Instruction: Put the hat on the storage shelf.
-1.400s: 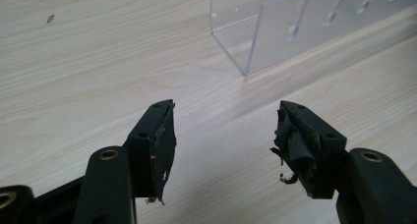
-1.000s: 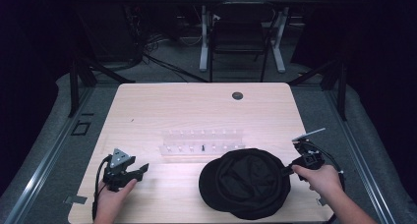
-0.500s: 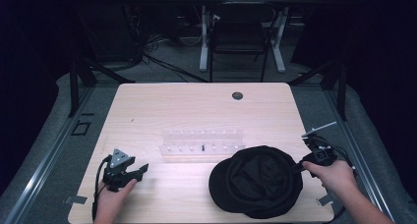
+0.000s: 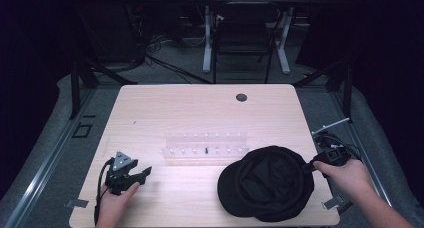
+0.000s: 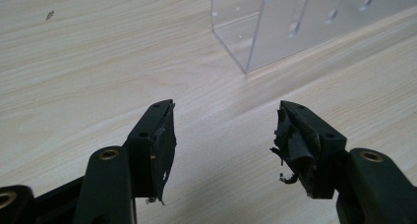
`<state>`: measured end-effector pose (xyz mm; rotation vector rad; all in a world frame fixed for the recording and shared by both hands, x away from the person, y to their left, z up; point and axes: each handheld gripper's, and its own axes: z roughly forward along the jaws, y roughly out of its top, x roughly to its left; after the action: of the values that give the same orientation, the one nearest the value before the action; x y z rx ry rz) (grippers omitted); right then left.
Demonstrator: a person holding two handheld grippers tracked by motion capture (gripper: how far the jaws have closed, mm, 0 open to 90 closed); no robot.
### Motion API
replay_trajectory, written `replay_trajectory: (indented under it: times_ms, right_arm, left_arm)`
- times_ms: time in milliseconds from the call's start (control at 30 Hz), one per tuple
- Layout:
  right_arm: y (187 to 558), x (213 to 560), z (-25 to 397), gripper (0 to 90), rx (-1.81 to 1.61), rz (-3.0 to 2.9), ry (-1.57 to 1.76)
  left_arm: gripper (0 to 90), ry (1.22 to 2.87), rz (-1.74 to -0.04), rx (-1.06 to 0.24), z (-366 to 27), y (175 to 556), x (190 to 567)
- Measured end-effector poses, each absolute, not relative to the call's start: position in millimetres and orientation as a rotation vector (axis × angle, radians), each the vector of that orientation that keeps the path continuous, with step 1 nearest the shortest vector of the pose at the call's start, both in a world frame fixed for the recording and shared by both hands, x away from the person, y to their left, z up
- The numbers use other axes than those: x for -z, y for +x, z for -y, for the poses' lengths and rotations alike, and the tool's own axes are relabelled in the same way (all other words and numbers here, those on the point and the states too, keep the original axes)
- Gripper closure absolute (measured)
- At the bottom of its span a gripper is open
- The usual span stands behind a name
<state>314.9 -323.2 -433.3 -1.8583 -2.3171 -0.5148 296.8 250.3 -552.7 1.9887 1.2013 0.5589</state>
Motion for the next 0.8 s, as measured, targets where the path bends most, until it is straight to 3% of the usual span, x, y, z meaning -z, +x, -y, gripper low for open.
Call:
replay_trajectory:
  times_ms: [800]
  right_arm:
    - [309.9, 386.5, 334.0, 87.7, 0.848, 2.125, -1.717]
  left_arm:
    - [40.0, 1.991, -1.201, -0.563, -250.7, 296.2, 552.7]
